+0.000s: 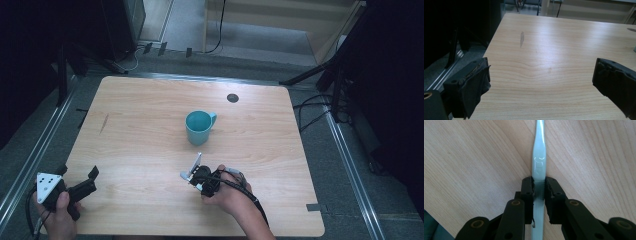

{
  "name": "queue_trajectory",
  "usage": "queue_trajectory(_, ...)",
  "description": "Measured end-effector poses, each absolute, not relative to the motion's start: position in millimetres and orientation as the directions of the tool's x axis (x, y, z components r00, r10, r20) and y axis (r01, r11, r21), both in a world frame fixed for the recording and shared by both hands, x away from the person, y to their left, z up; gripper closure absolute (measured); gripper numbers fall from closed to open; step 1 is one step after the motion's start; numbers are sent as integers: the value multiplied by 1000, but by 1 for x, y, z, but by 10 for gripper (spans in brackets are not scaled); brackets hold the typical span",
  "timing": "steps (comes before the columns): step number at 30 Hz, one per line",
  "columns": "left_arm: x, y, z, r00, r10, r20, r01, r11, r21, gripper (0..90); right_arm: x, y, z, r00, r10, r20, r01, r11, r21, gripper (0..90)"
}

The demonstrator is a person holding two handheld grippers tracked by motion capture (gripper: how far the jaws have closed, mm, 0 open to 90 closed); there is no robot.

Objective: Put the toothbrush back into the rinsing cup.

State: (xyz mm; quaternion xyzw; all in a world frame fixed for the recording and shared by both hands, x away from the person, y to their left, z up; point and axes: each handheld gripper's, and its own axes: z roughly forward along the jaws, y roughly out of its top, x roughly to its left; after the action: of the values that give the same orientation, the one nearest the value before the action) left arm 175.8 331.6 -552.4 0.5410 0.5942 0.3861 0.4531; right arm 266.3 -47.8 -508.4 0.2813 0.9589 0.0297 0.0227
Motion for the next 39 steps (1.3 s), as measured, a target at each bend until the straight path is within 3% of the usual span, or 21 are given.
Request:
queue_trajectory(10, 176, 331, -552, -5, 993, -120, 293, 116, 949, 14, 266, -48, -508, -851, 525, -26, 523, 850, 72, 798)
queue_trajectory(16, 176, 331, -552, -5, 993, -121, 294, 117, 949, 14, 269, -53, -497, -828, 561, -8, 551, 815, 178, 799)
queue_trajectory(25, 176, 331, -552, -5, 993, -120, 292, 116, 949, 14, 274, -67, -469, -775, 631, 21, 559, 670, 488, 800)
queue_trajectory(28, 176, 331, -552, -5, 993, -120, 293, 117, 949, 14, 274, -70, -464, -761, 648, 27, 559, 634, 535, 800)
queue_trajectory(29, 176, 331, -552, -4, 993, -120, 293, 116, 949, 14, 276, -74, -459, -747, 664, 38, 549, 584, 598, 800)
queue_trajectory(39, 176, 332, -552, -6, 992, -126, 295, 122, 948, 14, 283, -90, -445, -673, 734, 93, 496, 354, 792, 800)
